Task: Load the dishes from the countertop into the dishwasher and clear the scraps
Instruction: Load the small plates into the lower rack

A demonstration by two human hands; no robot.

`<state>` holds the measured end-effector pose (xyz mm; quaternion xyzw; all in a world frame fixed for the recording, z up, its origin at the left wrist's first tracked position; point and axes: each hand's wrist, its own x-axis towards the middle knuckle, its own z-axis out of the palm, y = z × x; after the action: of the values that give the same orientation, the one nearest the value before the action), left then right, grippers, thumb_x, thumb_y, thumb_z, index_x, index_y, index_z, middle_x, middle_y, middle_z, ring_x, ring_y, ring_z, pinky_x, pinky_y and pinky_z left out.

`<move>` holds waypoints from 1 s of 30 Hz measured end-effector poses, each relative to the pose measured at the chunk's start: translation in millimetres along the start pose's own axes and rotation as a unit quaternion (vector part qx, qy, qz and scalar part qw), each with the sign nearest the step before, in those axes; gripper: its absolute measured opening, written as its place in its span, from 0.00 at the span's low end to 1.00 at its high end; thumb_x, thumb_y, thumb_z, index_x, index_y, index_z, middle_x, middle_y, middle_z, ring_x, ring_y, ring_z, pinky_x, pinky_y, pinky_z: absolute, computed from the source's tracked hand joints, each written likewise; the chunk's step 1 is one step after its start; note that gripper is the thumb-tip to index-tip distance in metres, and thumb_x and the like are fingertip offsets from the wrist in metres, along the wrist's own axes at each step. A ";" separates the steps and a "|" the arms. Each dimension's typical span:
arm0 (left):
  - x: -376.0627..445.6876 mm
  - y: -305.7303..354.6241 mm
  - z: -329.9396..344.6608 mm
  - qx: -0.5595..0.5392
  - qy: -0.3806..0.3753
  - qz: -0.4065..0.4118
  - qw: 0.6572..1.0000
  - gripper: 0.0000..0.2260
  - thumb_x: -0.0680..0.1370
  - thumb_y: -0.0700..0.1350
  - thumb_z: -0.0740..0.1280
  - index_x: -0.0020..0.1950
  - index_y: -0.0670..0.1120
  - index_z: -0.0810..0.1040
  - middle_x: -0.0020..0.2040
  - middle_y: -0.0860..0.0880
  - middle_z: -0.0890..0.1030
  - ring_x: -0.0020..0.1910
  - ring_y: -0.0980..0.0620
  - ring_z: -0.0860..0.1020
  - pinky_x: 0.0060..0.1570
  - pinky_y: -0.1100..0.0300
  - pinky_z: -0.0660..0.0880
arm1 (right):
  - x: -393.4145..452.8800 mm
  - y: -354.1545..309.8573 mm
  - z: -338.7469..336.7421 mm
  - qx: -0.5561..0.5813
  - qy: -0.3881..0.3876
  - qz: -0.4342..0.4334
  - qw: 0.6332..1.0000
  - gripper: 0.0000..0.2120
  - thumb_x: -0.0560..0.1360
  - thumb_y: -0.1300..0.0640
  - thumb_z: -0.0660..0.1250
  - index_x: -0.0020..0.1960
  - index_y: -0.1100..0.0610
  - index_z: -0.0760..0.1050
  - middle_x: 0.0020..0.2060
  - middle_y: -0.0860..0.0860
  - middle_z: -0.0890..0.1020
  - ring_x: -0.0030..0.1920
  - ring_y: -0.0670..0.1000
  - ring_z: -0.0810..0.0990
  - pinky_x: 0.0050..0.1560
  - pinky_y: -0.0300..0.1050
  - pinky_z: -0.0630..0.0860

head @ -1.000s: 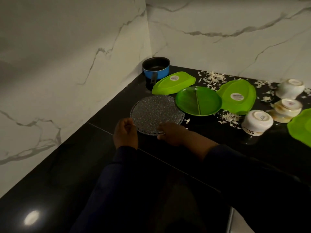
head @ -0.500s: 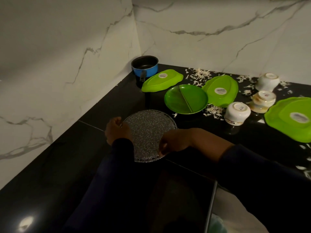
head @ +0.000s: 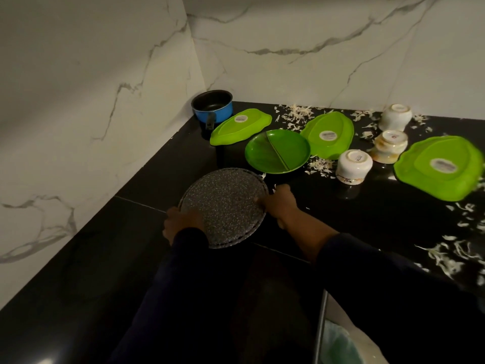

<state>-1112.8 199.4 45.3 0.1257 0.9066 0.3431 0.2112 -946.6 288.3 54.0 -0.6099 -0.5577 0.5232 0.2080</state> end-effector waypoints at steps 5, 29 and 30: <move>3.5 2.5 0.5 -0.046 -0.025 -0.011 0.999 0.24 0.76 0.50 0.62 0.69 0.41 0.63 0.68 0.38 0.69 0.66 0.38 0.68 0.67 0.47 0.65 | -16.0 -19.3 -4.4 0.197 -0.123 0.048 0.971 0.19 0.74 0.68 0.66 0.64 0.65 0.70 0.60 0.59 0.77 0.60 0.60 0.76 0.60 0.56 0.74; -265.5 121.8 113.0 -0.217 -0.075 0.377 0.897 0.14 0.75 0.39 0.63 0.58 0.35 0.74 0.59 0.34 0.73 0.60 0.40 0.71 0.60 0.57 0.61 | -197.7 3.9 -292.9 -0.187 0.172 -0.181 0.950 0.14 0.74 0.55 0.69 0.55 0.63 0.78 0.48 0.57 0.79 0.50 0.53 0.76 0.43 0.40 0.67; -287.1 123.2 125.0 -0.215 -0.098 0.390 0.890 0.13 0.75 0.39 0.63 0.58 0.35 0.74 0.59 0.34 0.73 0.60 0.40 0.71 0.60 0.57 0.62 | -208.6 14.6 -310.8 -0.192 0.175 -0.165 0.951 0.14 0.74 0.55 0.68 0.55 0.64 0.78 0.48 0.57 0.79 0.49 0.53 0.76 0.43 0.40 0.68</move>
<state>-791.5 253.8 129.3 0.4540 0.6630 0.5704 0.1703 -634.0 199.2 240.2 -0.6196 -0.6955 0.2491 0.2651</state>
